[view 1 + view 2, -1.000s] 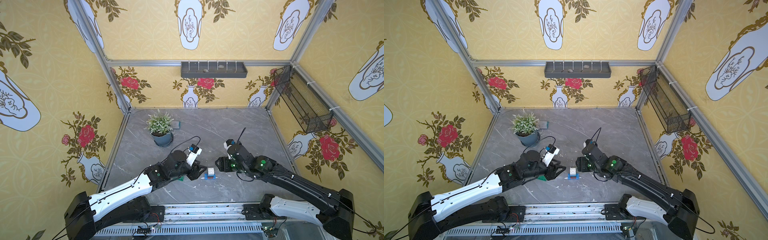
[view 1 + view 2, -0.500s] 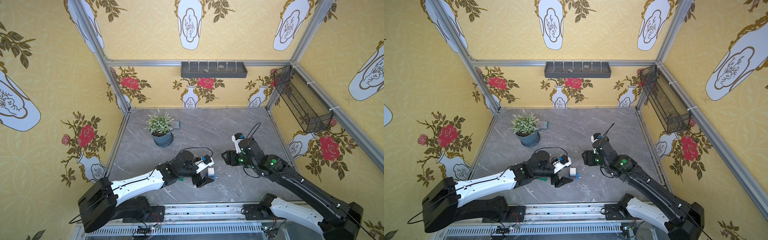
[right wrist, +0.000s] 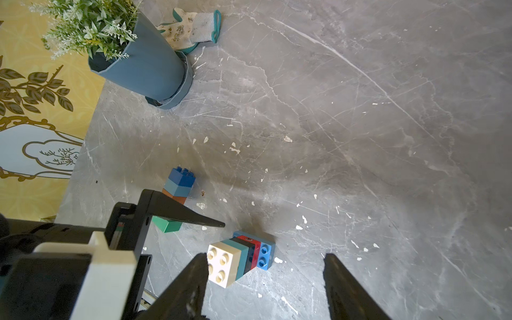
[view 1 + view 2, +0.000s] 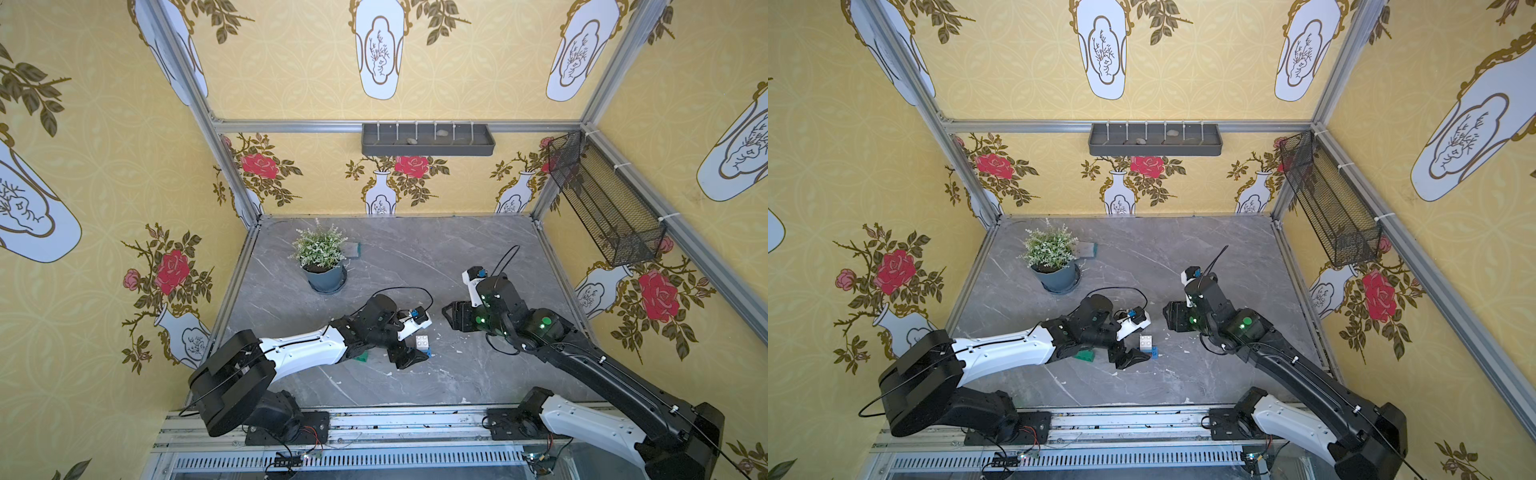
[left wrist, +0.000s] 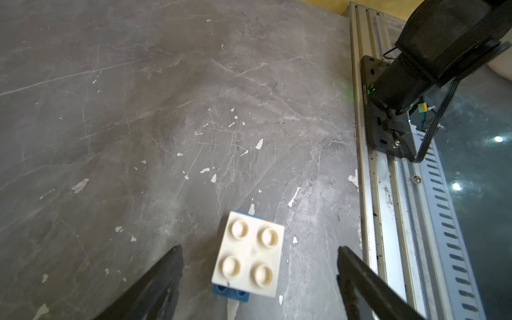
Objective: Assemble the number 1 with lego
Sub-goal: Pick up the lego brick from the center of the board.
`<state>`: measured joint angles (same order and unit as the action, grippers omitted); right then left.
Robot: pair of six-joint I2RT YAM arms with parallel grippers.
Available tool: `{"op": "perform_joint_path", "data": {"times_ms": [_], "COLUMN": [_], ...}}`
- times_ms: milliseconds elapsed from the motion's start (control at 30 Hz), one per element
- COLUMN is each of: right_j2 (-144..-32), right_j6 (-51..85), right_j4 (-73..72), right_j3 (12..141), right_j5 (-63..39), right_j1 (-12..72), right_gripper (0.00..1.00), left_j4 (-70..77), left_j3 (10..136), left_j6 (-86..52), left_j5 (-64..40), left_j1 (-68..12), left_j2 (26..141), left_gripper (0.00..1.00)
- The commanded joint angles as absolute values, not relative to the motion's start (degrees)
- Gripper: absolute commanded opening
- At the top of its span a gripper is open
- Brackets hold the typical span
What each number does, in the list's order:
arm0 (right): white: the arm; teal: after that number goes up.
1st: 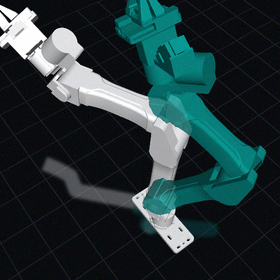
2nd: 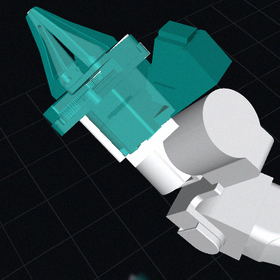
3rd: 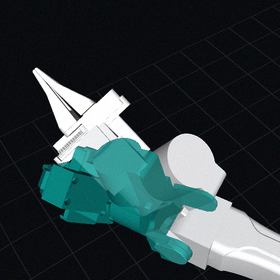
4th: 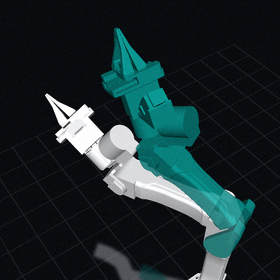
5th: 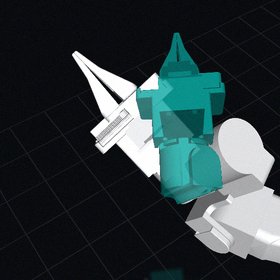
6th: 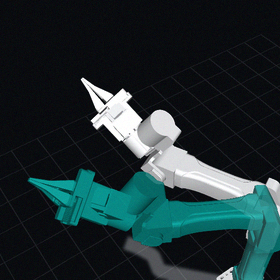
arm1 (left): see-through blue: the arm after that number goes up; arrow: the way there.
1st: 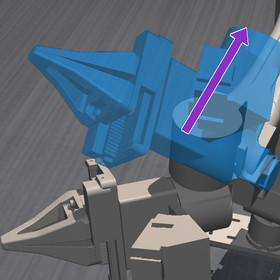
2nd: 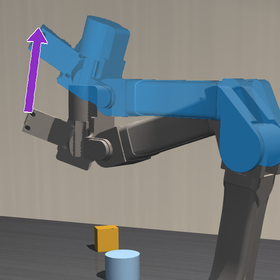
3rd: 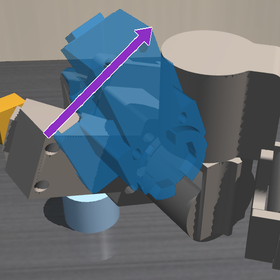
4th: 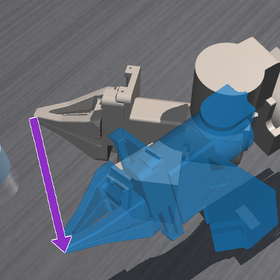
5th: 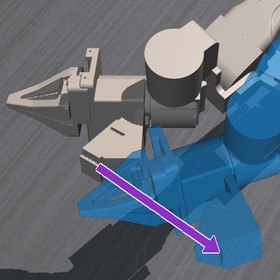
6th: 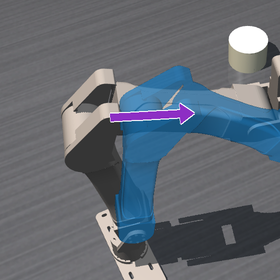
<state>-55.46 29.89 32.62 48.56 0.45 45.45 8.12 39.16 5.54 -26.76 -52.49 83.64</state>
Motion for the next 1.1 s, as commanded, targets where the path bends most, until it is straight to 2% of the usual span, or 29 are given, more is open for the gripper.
{"op": "perform_joint_path", "data": {"times_ms": [0,633,1067], "right_j2": [-55.6,-54.9,-54.9], "right_j6": [28.9,28.6,28.5], "right_j4": [31.4,31.7,31.9], "right_j3": [48.6,48.0,48.1], "right_j5": [0.0,-1.9,-2.5], "right_j1": [45.1,42.7,42.0], "right_gripper": [0.68,0.66,0.65], "left_j4": [8.7,5.9,3.8], "left_j3": [40.0,42.6,43.4], "left_j6": [6.9,8.7,9.7], "left_j5": [-27.8,-29.4,-28.1], "left_j1": [-52.3,-52.1,-52.1], "left_j2": [85.4,90.9,90.8], "left_gripper": [0.81,0.47,0.3]}}
